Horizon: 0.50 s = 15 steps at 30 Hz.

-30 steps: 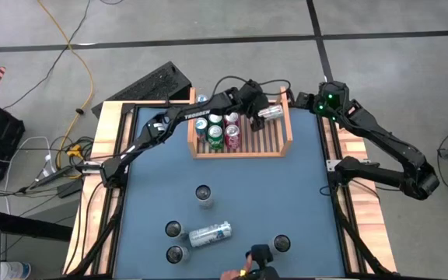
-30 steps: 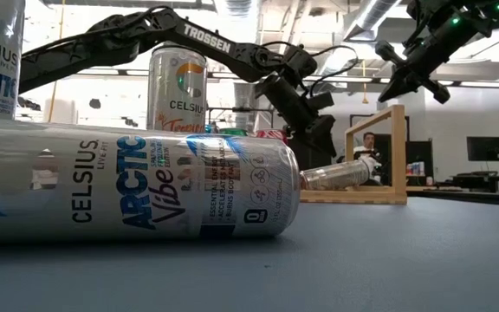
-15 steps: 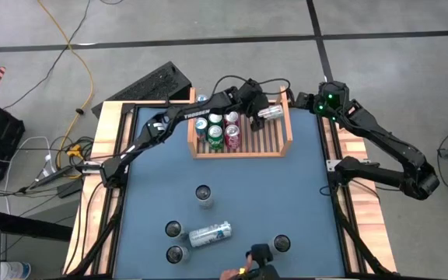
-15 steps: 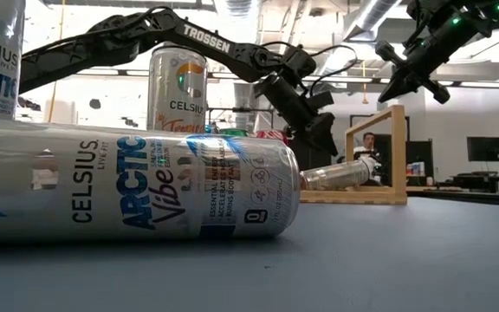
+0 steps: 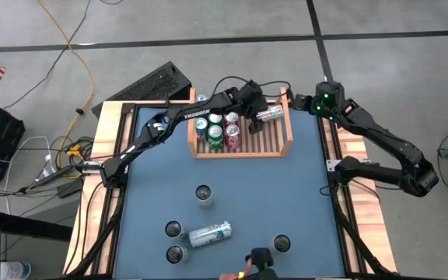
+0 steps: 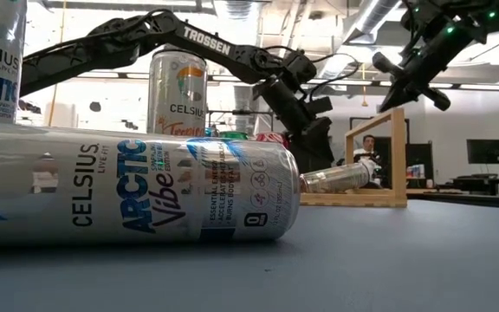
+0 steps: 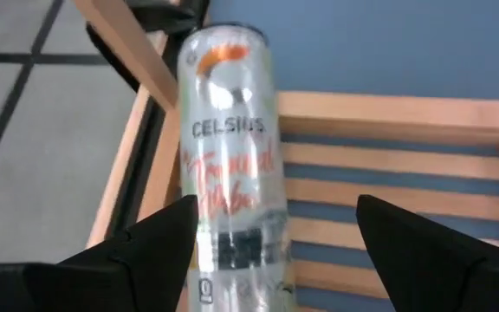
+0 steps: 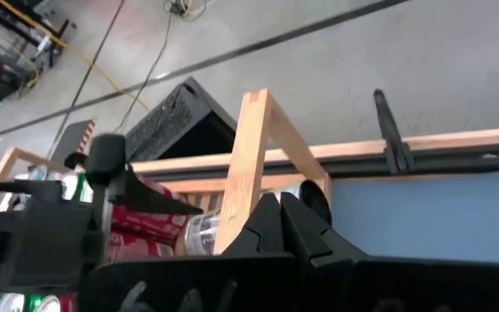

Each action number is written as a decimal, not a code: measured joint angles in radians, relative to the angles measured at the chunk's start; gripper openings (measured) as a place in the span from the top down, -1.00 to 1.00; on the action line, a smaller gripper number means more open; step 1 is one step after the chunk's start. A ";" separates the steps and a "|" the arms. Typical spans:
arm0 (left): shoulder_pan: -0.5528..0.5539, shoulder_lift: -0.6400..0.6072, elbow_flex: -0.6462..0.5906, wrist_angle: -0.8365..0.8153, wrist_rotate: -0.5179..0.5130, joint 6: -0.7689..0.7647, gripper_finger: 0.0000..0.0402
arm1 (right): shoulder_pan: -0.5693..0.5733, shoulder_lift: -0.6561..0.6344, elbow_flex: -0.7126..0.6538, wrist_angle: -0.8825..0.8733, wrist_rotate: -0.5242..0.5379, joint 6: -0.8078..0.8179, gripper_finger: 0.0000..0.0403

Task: Place canned beverage on shelf
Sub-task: Put the light yellow soda can on the shelf

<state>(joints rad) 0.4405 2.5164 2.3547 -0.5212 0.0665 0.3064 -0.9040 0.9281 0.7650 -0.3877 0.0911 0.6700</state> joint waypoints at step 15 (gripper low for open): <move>0.071 -0.094 -0.005 -0.059 0.117 -0.117 -0.51 | 0.048 0.075 0.000 0.000 -0.014 0.011 1.00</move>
<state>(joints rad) 0.5117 2.4220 2.3492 -0.5802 0.1838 0.1889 -0.8564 1.0030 0.7650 -0.3874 0.0766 0.6809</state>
